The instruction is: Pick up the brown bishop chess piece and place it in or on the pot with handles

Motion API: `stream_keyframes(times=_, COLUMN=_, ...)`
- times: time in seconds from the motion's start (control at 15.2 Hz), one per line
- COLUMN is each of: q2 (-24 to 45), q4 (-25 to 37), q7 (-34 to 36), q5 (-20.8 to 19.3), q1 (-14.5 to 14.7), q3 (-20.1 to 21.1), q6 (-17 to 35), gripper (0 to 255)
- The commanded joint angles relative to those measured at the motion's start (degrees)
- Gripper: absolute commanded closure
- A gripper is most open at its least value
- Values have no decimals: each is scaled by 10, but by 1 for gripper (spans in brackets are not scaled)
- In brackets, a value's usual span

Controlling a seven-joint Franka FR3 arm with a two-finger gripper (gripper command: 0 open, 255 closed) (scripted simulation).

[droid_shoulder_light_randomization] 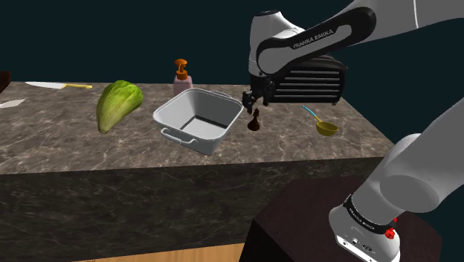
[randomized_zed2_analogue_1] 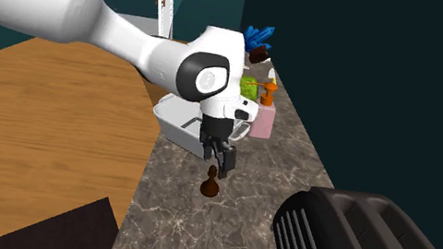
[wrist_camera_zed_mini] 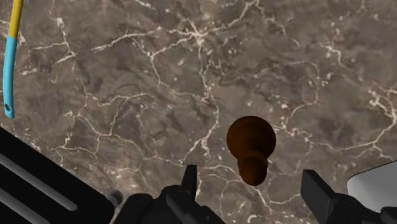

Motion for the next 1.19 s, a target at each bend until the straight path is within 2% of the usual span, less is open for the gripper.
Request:
stream_keyframes(times=0.0, q2=26, q4=-2, q7=-1, q5=-1, q1=-3, q3=-3, q6=18, gripper=255)
stream_keyframes(times=0.4, q2=24, q4=-2, q7=5, q5=-1, q1=0, q3=0, q6=16, gripper=255)
stream_keyframes(times=0.46, q2=16, q4=-21, q7=9, q5=-1, q1=1, q3=2, q6=27, gripper=255)
stream_keyframes(times=1.12, q2=-18, q4=23, q7=-3, q5=8, q1=3, q3=2, q6=-51, gripper=255)
